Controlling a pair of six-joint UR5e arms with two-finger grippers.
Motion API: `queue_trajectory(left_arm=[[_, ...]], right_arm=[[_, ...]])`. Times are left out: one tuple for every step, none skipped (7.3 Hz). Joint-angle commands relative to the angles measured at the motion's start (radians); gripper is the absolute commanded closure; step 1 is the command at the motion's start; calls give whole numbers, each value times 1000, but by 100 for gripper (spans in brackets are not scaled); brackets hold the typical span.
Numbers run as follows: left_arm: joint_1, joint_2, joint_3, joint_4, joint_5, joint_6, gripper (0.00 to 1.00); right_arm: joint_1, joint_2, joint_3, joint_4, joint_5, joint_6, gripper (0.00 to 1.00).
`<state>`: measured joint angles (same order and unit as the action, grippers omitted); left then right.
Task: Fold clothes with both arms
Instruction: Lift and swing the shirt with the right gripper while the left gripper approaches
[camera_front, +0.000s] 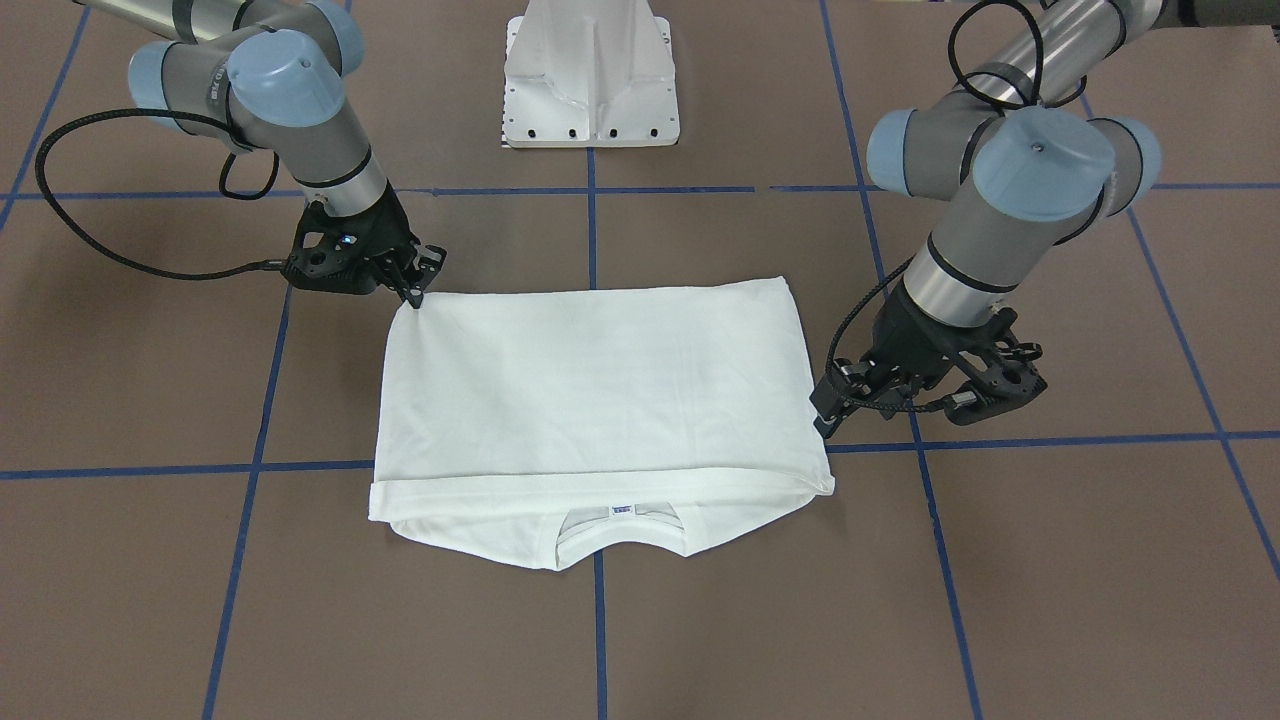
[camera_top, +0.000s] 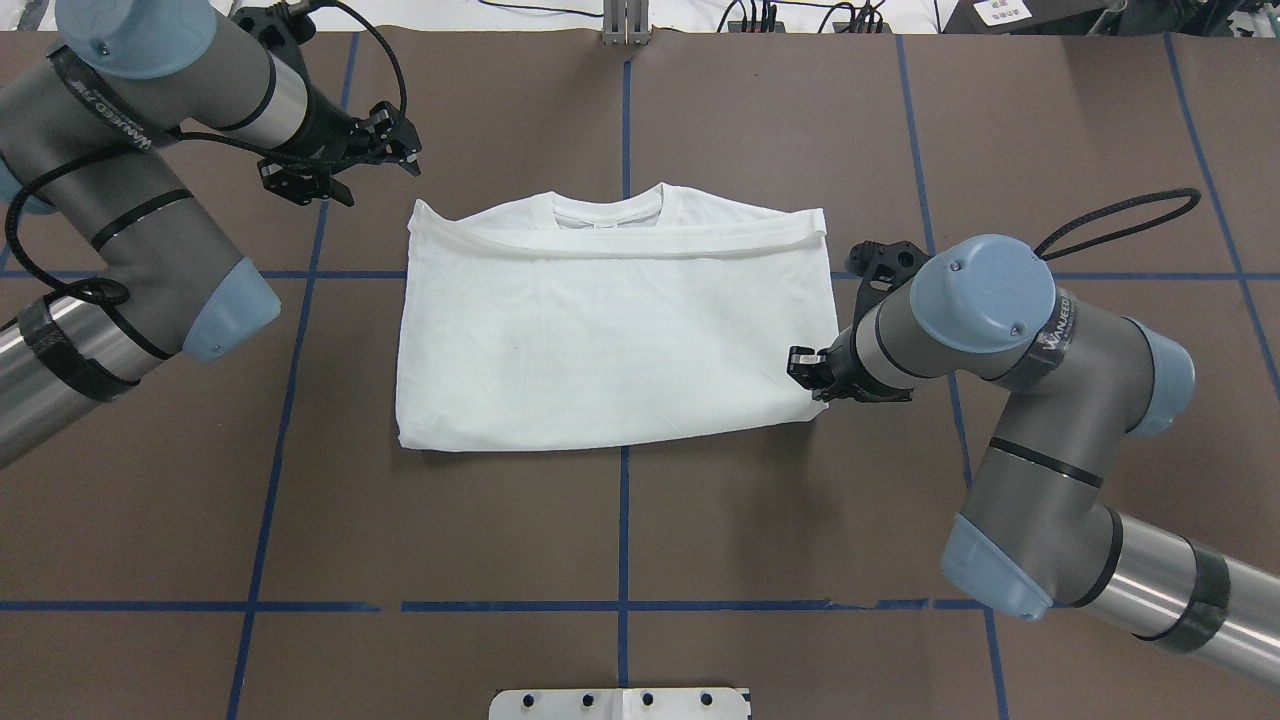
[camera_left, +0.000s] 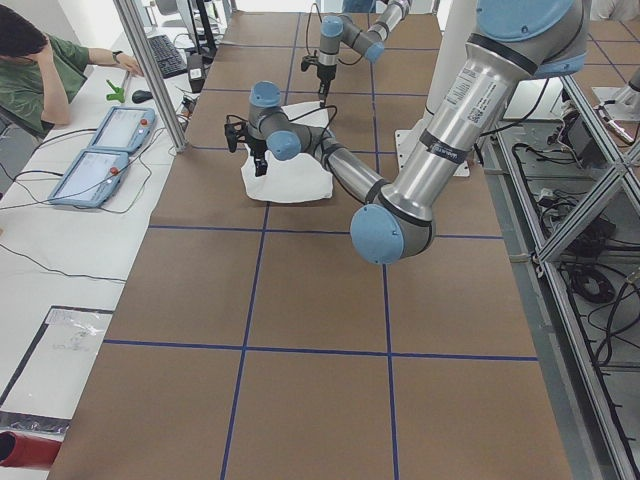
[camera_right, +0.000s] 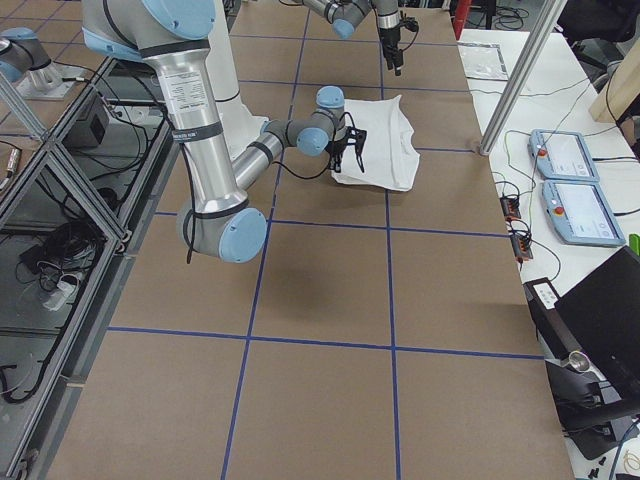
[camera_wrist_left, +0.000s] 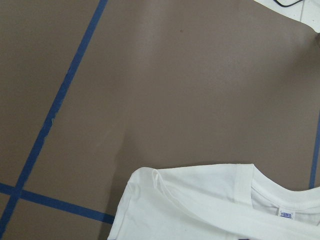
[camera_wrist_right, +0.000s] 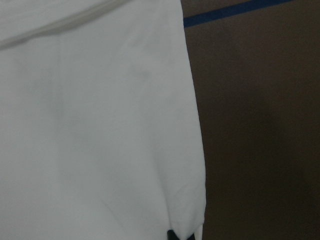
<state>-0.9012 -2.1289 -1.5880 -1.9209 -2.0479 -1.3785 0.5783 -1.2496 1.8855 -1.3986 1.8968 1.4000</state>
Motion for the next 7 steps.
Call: queue_trajectory(left_arm=[[4, -3, -1, 0, 2, -16, 16], [5, -3, -1, -1, 17, -16, 16], [13, -3, -3, -1, 18, -17, 16], [15, -2, -3, -3, 18, -16, 16], [21, -2, -1, -6, 18, -16, 16], [28, -2, -3, -7, 20, -16, 15], [34, 0, -1, -12, 18, -14, 14]], right_arm=[[5, -101, 53, -19, -13, -12, 100], [-8, -190, 143, -19, -13, -21, 100], [-68, -300, 261, -19, -12, -21, 100], [-163, -370, 349, -20, 10, -15, 100], [-266, -413, 397, -19, 46, -7, 100], [-388, -412, 411, -19, 57, -6, 100], [-511, -412, 418, -19, 56, 4, 100]])
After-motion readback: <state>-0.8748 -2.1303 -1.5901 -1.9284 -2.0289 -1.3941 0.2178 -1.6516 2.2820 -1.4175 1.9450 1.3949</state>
